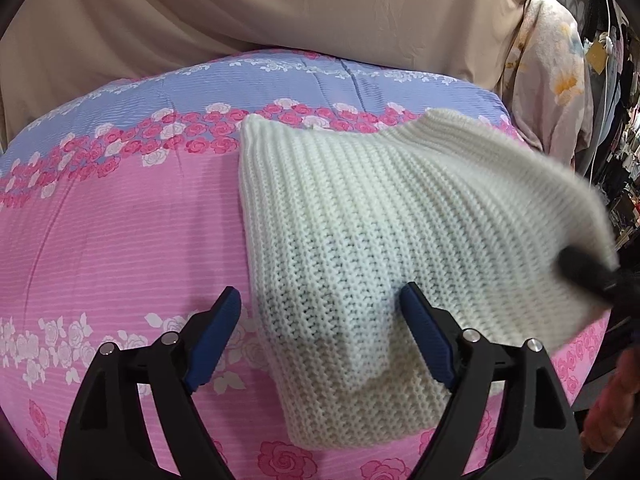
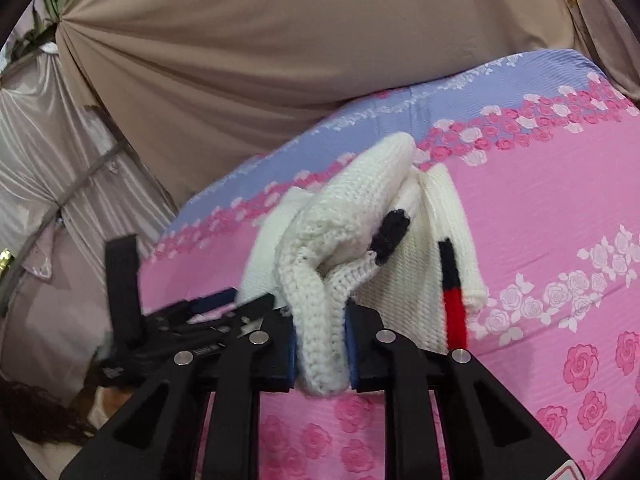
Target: Fold small clothes
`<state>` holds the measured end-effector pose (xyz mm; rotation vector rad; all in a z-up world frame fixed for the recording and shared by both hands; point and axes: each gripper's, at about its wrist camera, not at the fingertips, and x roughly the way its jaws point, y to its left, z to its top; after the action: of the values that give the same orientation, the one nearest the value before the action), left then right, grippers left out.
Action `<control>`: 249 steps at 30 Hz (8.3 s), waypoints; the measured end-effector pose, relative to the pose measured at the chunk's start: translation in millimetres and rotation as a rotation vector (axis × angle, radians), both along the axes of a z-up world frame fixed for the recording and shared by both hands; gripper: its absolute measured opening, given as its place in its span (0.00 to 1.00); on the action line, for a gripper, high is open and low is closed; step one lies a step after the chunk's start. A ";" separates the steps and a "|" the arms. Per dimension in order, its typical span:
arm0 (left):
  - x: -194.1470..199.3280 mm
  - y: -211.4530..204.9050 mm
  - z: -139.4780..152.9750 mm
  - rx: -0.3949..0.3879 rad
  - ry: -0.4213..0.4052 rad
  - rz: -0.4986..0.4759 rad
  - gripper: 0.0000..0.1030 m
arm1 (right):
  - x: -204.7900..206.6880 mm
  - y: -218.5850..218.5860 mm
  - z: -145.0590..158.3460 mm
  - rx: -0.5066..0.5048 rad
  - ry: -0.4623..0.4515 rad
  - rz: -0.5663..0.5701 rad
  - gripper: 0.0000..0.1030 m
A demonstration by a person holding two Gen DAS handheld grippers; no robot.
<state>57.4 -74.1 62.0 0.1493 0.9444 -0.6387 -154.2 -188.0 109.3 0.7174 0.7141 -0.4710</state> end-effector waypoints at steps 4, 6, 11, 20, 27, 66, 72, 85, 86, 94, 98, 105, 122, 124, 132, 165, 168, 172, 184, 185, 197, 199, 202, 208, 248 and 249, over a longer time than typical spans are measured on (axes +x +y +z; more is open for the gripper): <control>3.4 -0.4 -8.5 -0.010 0.059 -0.010 0.78 | -11.2 -21.0 -74.1 0.157 0.168 -0.084 0.17; 3.6 3.5 -7.3 -0.012 0.055 -0.003 0.78 | -17.4 -20.8 -65.5 0.170 0.137 -0.101 0.25; 11.4 14.5 3.7 -0.049 0.031 0.048 0.79 | -17.9 -22.6 -17.6 0.017 0.144 -0.127 0.50; 18.6 11.2 -0.1 -0.033 0.025 0.074 0.79 | 35.3 -64.7 -47.3 0.036 0.167 -0.092 0.49; 12.6 11.4 18.3 -0.058 -0.014 0.066 0.79 | 52.4 -34.0 21.4 -0.175 -0.006 -0.009 0.19; 12.7 -1.7 -1.1 -0.110 0.111 0.023 0.90 | -1.6 -12.0 -13.1 -0.149 0.129 -0.113 0.66; 46.9 -11.2 -20.2 -0.120 0.224 0.080 0.93 | -0.8 -67.4 -53.3 0.025 0.161 -0.165 0.70; 58.1 -40.0 -33.6 -0.051 0.164 0.136 0.96 | 32.9 -88.7 -92.4 0.101 0.175 -0.098 0.88; 58.4 -40.1 -34.1 -0.050 0.157 0.138 0.96 | 35.3 -88.0 -92.8 0.091 0.179 -0.094 0.90; 60.1 -42.6 -38.1 -0.062 0.131 0.142 0.96 | 45.1 -88.6 -94.6 0.034 0.185 -0.082 0.94; 63.4 -42.7 -40.7 -0.080 0.148 0.142 0.96 | 48.2 -89.2 -92.7 0.030 0.181 -0.074 0.94; 68.1 -41.8 -45.1 -0.105 0.163 0.141 0.96 | 56.1 -91.2 -93.1 0.018 0.182 -0.072 0.90; 30.7 -33.4 18.4 -0.161 0.101 -0.134 0.50 | 39.9 -46.2 -41.5 -0.064 0.116 -0.115 0.35; 24.4 -30.6 31.7 -0.190 0.086 -0.168 0.48 | 34.9 -35.6 -27.0 -0.097 0.091 -0.120 0.35; 1.6 -4.9 124.8 -0.345 -0.156 -0.261 0.48 | 27.7 -2.2 60.4 -0.336 -0.113 -0.133 0.35; 221.0 114.7 -18.5 -0.297 0.136 0.245 0.87 | 267.9 -96.5 -79.0 -0.147 0.106 0.013 0.61; 232.2 107.7 -30.1 -0.300 0.187 0.227 0.80 | 285.5 -101.1 -94.7 -0.128 0.165 0.054 0.19; 228.9 103.1 -16.4 -0.291 0.114 0.198 0.78 | 260.1 -86.9 -42.4 -0.244 -0.033 0.042 0.16; 245.7 97.4 -39.3 -0.277 0.181 0.247 0.91 | 251.9 -130.9 -94.0 -0.150 0.125 -0.054 0.74; 248.6 97.3 -43.4 -0.296 0.206 0.241 0.91 | 259.2 -141.7 -110.8 -0.071 0.164 -0.024 0.74; 246.2 56.3 3.1 -0.230 -0.015 0.130 0.59 | 275.8 -124.3 -76.7 -0.204 0.031 0.044 0.35; 247.2 41.2 -12.5 -0.091 -0.063 0.152 0.61 | 283.9 -138.2 -112.1 -0.200 0.193 0.008 0.38; 232.8 46.4 -14.2 -0.062 -0.114 0.189 0.65 | 264.1 -141.5 -106.3 -0.145 0.139 -0.045 0.42; 199.3 61.1 8.5 0.014 -0.201 0.281 0.73 | 224.8 -88.0 -48.6 -0.276 0.064 -0.057 0.41; 79.6 66.7 -55.6 0.139 -0.105 0.381 0.89 | 172.7 28.8 -114.5 -0.401 0.421 -0.052 0.67; 79.2 66.4 -54.9 0.147 -0.113 0.385 0.89 | 172.0 30.7 -113.6 -0.407 0.419 -0.056 0.68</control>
<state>136.6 -7.7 7.1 0.1282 0.8802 -0.2038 17.8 -157.3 -4.4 0.2550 0.9534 -0.8043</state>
